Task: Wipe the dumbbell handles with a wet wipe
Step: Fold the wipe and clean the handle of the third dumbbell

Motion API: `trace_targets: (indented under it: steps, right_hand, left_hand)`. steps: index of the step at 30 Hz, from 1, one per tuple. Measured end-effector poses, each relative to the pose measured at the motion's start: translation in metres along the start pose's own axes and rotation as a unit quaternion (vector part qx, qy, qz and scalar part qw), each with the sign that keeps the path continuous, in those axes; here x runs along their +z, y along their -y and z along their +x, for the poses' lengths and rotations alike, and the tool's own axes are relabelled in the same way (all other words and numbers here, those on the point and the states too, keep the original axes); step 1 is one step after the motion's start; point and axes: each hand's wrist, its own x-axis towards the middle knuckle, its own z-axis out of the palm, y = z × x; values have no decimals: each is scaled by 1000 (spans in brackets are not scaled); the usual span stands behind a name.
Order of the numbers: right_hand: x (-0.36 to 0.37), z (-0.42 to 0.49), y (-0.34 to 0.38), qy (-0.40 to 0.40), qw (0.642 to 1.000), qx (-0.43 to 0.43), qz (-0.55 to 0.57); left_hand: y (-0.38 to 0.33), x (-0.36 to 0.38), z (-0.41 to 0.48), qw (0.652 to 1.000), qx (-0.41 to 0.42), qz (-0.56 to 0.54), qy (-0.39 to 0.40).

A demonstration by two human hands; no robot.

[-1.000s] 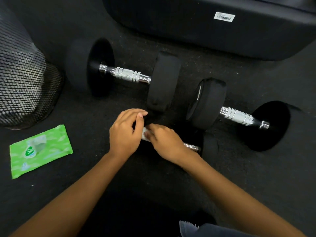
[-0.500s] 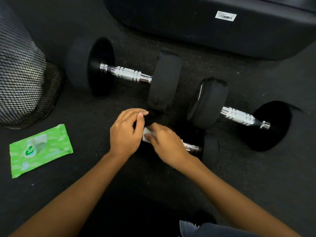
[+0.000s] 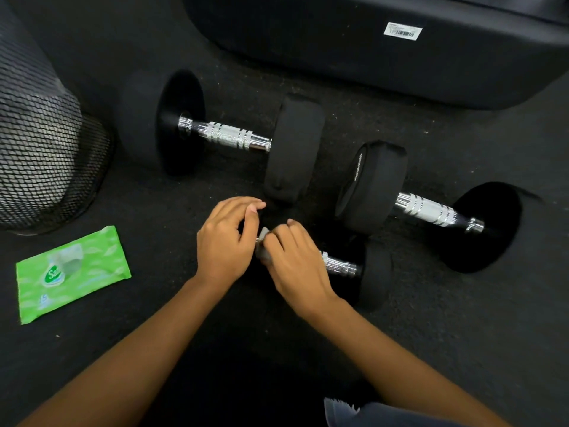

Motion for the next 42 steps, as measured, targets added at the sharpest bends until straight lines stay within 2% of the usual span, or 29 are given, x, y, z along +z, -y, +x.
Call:
trace_targets:
  steps: [3, 10, 14, 16, 18, 21, 24, 30, 32, 34, 37, 40, 42]
  right_hand:
    - [0, 4, 3, -9, 1000, 1, 0]
    - [-5, 9, 4, 33, 999, 36, 25]
    - [-15, 10, -6, 116, 986, 100, 63]
    - [-18, 19, -9, 177, 967, 143, 111]
    - [-18, 25, -9, 206, 959, 150, 120]
    - [-21, 17, -5, 189, 973, 108, 79]
    - [-28, 0, -10, 125, 990, 68, 12]
    - [-38, -21, -24, 74, 993, 76, -60]
    - [-39, -20, -22, 82, 991, 77, -75]
    - [-40, -19, -20, 94, 988, 79, -93]
    - [-43, -23, -22, 99, 989, 74, -85]
    - [-56, -32, -27, 100, 991, 75, -54]
    - [-69, -42, -30, 66, 992, 106, -21]
  left_hand:
    - [-1, 0, -1, 1000, -2, 0, -1]
    - [-2, -1, 0, 1000, -4, 1, 2]
    - [-2, -1, -1, 1000, 0, -1, 0]
    - [-2, -1, 0, 1000, -2, -4, 1]
    - [-2, -1, 0, 1000, 0, -4, -2]
    - [-1, -1, 0, 1000, 5, -2, -3]
    - [0, 0, 0, 1000, 5, 0, 2]
    - [-4, -2, 1, 999, 17, 25, 13]
    - [-6, -6, 3, 996, 57, 58, 27]
    - [-12, -9, 3, 987, 141, 76, 34]
    - [-33, -6, 0, 973, 216, 45, 69]
    - [-49, 2, -9, 970, 203, 36, 132]
    - [-50, 7, -15, 971, 178, 38, 156]
